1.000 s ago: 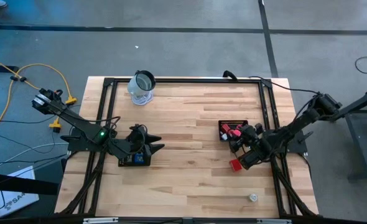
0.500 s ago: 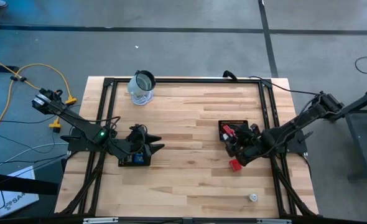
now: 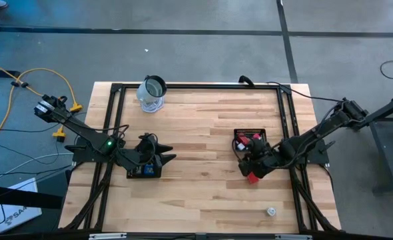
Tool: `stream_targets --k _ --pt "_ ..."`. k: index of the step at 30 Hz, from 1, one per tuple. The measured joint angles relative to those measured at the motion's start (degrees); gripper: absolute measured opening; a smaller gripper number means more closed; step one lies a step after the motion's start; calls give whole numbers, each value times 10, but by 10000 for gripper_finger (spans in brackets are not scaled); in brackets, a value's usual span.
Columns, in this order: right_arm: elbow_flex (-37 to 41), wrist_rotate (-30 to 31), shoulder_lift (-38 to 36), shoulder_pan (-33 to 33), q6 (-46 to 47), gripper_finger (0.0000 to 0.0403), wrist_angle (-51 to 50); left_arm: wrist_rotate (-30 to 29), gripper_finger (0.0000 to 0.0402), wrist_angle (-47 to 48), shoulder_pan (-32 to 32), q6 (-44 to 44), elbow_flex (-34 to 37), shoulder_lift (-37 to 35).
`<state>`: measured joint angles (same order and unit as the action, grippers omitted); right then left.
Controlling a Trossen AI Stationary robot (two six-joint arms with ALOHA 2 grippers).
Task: Pick & Place Office items
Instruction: Put the red charger adapter into the right black bin
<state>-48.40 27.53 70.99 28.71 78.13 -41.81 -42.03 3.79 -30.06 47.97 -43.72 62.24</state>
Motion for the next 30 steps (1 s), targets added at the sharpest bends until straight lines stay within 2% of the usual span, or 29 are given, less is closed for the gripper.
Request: stream_targets --k 6,13,16,19,24,30 --pt "0 -84 0 -4 36 199 22 0 194 0 0 0 0 0" --pt "-17 -187 0 -46 37 199 27 0 194 0 0 0 0 0" --pt "-48 -205 9 -63 16 199 17 0 194 0 0 0 0 0" --pt "-89 -214 30 -70 13 199 -39 0 194 0 0 0 0 0" --pt "-157 -235 97 -71 32 199 -149 0 194 0 0 0 0 0" --pt "-215 -256 170 -59 69 199 -196 0 194 0 0 0 0 0"
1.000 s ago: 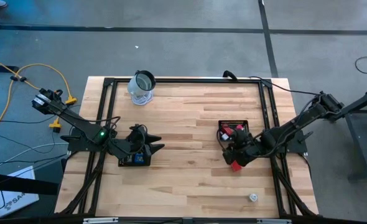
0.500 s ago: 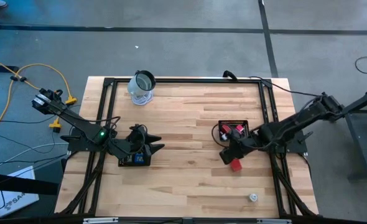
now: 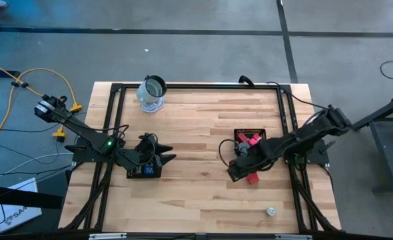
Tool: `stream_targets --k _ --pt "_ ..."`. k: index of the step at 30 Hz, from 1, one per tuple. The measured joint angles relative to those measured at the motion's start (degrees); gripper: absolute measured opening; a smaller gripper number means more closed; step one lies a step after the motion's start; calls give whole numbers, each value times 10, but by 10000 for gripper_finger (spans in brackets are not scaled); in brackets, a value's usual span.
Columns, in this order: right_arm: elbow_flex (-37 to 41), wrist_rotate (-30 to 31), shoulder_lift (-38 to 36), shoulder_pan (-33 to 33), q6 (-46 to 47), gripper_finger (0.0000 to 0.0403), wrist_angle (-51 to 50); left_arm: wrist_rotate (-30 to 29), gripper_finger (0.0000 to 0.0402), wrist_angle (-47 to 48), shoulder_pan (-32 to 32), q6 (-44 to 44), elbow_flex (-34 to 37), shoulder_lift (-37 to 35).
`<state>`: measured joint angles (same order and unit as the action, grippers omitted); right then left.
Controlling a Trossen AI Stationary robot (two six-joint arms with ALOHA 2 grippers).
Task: Pick & Place Office items
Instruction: Put the red charger adapter into the right black bin
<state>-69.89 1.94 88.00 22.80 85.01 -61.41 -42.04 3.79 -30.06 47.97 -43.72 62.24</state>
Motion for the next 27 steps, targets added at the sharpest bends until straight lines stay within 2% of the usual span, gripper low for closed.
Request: stream_targets --k 6,15,21,27 --pt "-1 -5 24 25 67 199 -73 0 194 0 0 0 0 0" --pt "38 11 24 78 151 199 -31 0 194 -1 0 0 0 0" --pt "87 25 25 100 159 200 49 0 194 -2 0 0 0 0" --pt "111 24 25 110 171 228 71 0 194 -2 0 0 0 0"
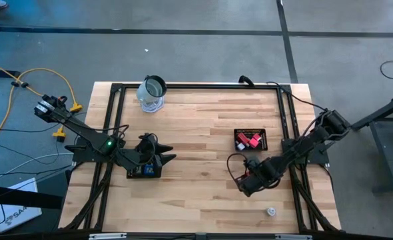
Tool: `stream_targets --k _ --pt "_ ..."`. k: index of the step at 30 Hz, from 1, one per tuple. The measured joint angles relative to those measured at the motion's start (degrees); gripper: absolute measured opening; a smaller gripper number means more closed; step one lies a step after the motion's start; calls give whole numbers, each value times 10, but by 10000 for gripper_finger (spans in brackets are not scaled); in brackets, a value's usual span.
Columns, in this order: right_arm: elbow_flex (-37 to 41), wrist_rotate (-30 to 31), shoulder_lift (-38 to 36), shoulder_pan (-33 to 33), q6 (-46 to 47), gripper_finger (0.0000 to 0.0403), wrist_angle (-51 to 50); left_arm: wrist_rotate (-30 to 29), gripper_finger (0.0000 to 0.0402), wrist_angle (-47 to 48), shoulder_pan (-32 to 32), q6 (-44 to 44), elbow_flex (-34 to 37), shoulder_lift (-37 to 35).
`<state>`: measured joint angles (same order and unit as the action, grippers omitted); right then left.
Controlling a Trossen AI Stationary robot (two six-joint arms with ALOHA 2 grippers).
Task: Pick & Place Office items
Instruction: Put the red charger adapter into the right black bin
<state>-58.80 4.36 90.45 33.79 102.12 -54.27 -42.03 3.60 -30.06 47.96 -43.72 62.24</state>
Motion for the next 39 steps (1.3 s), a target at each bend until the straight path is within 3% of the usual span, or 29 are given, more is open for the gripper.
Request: stream_targets --k 17,23,39 --pt "7 -3 12 5 16 313 -3 0 194 0 0 0 0 0" --pt "9 -32 47 8 16 316 -11 0 194 0 0 0 0 0" --pt "30 -2 55 6 19 317 27 0 194 0 0 0 0 0"
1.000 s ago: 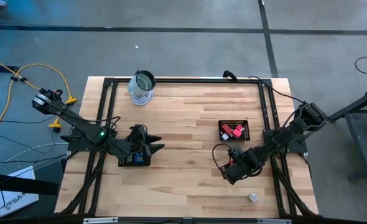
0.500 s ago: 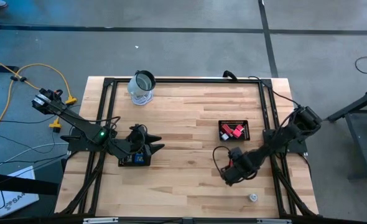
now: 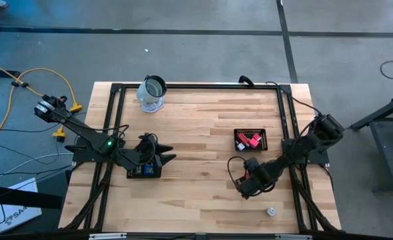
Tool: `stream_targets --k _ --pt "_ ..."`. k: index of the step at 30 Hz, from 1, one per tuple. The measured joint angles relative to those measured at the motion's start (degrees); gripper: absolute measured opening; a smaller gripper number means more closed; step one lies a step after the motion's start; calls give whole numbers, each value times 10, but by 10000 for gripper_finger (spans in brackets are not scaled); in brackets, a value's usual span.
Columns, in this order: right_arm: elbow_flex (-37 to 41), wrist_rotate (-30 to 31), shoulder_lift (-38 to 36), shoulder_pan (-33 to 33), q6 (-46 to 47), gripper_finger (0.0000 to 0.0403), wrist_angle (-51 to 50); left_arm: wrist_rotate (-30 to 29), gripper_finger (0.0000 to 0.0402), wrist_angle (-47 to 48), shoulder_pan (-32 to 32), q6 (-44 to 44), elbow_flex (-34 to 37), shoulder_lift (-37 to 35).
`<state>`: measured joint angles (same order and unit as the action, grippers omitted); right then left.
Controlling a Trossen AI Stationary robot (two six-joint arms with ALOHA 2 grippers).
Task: Pick & Place Office items
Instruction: Put the red charger adapter into the right black bin
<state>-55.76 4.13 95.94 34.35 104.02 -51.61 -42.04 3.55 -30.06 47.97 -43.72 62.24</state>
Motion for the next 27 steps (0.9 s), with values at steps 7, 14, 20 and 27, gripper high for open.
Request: stream_targets --k 7,14,20,27 --pt "49 -14 0 0 14 317 69 0 194 -2 0 0 0 0" --pt "50 -12 -1 0 14 317 67 0 194 -2 0 0 0 0" --pt "50 -11 -3 0 16 312 67 0 194 -2 0 0 0 0" --pt "50 -13 -3 0 22 282 66 0 194 -2 0 0 0 0"
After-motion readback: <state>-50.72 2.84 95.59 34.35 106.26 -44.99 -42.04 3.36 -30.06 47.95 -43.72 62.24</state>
